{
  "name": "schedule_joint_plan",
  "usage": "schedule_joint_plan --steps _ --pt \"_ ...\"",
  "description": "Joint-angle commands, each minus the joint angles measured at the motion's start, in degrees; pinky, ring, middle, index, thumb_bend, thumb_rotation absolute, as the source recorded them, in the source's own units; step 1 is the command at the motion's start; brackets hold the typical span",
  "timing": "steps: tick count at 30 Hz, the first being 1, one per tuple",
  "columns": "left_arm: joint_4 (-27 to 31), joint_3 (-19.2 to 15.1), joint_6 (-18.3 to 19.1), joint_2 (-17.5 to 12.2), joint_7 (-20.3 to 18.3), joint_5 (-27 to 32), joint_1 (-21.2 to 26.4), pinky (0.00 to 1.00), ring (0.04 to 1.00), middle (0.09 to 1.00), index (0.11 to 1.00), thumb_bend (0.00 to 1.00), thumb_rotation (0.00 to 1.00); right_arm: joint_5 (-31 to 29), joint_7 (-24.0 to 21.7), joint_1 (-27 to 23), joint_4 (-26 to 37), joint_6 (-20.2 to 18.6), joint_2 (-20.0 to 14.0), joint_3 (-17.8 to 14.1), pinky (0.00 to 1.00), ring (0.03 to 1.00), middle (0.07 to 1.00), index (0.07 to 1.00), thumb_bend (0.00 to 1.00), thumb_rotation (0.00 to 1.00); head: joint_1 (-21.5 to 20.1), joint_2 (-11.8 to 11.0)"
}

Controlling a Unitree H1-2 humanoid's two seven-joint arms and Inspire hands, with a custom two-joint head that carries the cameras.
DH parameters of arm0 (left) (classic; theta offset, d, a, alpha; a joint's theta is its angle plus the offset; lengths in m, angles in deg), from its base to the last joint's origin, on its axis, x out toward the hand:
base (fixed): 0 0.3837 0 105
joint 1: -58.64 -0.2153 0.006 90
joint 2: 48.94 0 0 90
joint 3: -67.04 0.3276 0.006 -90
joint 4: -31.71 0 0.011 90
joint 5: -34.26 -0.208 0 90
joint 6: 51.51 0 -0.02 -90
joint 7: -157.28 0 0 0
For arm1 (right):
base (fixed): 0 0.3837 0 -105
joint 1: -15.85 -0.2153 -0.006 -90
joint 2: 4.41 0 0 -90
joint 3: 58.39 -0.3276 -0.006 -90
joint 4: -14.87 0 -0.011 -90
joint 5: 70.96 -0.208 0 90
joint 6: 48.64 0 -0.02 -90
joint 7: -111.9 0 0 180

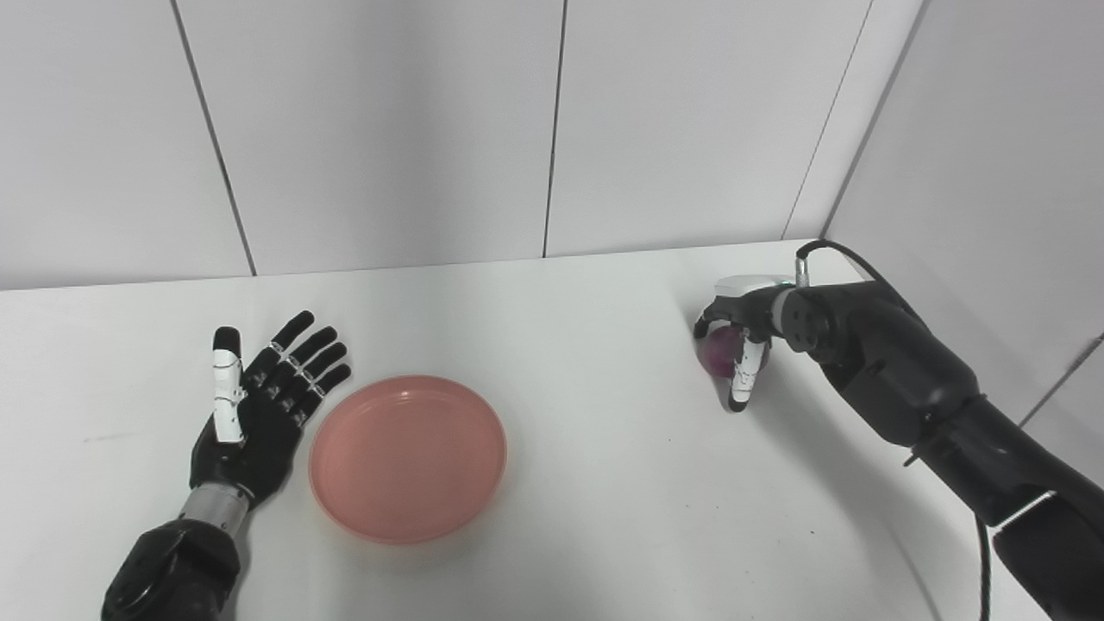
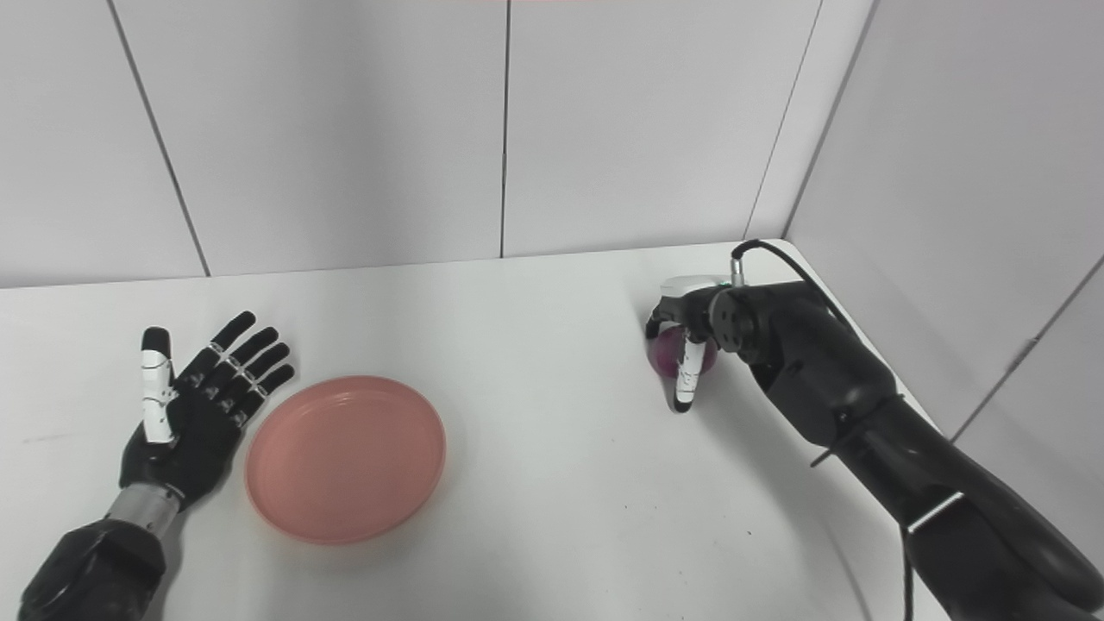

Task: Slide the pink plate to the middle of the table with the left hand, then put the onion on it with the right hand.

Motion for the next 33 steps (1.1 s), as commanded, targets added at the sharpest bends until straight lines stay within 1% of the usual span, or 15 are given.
schedule_joint_plan --steps 1,3,7,14,17,23,25,26,29,33 --pt "-3.8 0.0 5.5 -0.1 3.1 -1.7 -5.0 0.81 0.813 0.777 0.810 0.73 0.88 0.8 0.9 -2.4 0.0 1.5 -0.7 -0.6 0.61 0.854 0.946 0.849 1.00 0.09 0.1 0.1" --pt "-3.9 -0.1 5.5 0.0 3.2 -1.7 -5.0 0.82 0.818 0.777 0.808 0.73 0.88 0.8 0.9 -2.4 -0.2 1.6 -0.8 -0.6 0.60 0.845 0.942 0.848 1.00 0.09 0.1 0.1" --pt "-3.4 -0.1 5.8 0.0 3.3 -1.7 -5.2 0.80 0.813 0.771 0.802 0.73 0.88 0.5 0.5 -2.2 -0.3 1.3 -1.1 -0.8 0.60 0.837 0.944 0.855 1.00 0.09 0.1 0.2" --pt "-3.3 0.0 5.9 -0.1 3.2 -1.6 -5.2 0.80 0.814 0.777 0.805 0.72 0.89 0.2 1.2 -1.7 -0.5 1.5 -1.3 -1.3 0.62 0.830 0.897 0.836 1.00 0.09 0.0 0.4" --pt "-3.4 -0.1 6.0 -0.1 3.1 -1.5 -5.2 0.80 0.818 0.775 0.809 0.72 0.88 0.2 0.4 -2.0 -0.5 0.9 -1.3 -1.2 0.64 0.800 0.852 0.797 0.98 0.06 0.0 0.4" --pt "-3.4 0.0 6.1 0.0 3.5 -1.4 -5.2 0.80 0.817 0.777 0.807 0.72 0.88 0.2 0.1 -2.3 -0.8 1.0 -1.4 -1.2 0.65 0.781 0.828 0.762 0.96 0.04 -0.1 0.5" --pt "-3.4 0.0 6.1 0.0 3.6 -1.5 -5.2 0.79 0.812 0.772 0.804 0.72 0.88 0.4 0.4 -2.3 -0.8 1.9 -1.6 -1.0 0.63 0.721 0.774 0.744 0.93 0.05 -0.1 0.6" --pt "-3.4 0.0 6.0 0.0 3.5 -1.5 -5.2 0.78 0.812 0.771 0.805 0.72 0.88 0.4 0.6 -2.2 -0.8 2.4 -1.7 -0.9 0.61 0.675 0.727 0.735 0.92 0.06 -0.1 0.6" --pt "-3.4 -0.1 6.1 0.0 3.5 -1.3 -5.3 0.79 0.813 0.770 0.802 0.72 0.87 0.0 1.4 -1.9 -0.9 3.7 -1.8 -1.0 0.59 0.646 0.694 0.717 0.90 0.05 0.0 0.7" --pt "-3.3 -0.1 6.1 0.0 3.6 -1.4 -5.3 0.79 0.811 0.768 0.801 0.71 0.88 0.1 1.7 -1.8 -1.2 4.5 -1.6 -1.1 0.55 0.628 0.687 0.695 0.86 0.06 0.0 0.7"
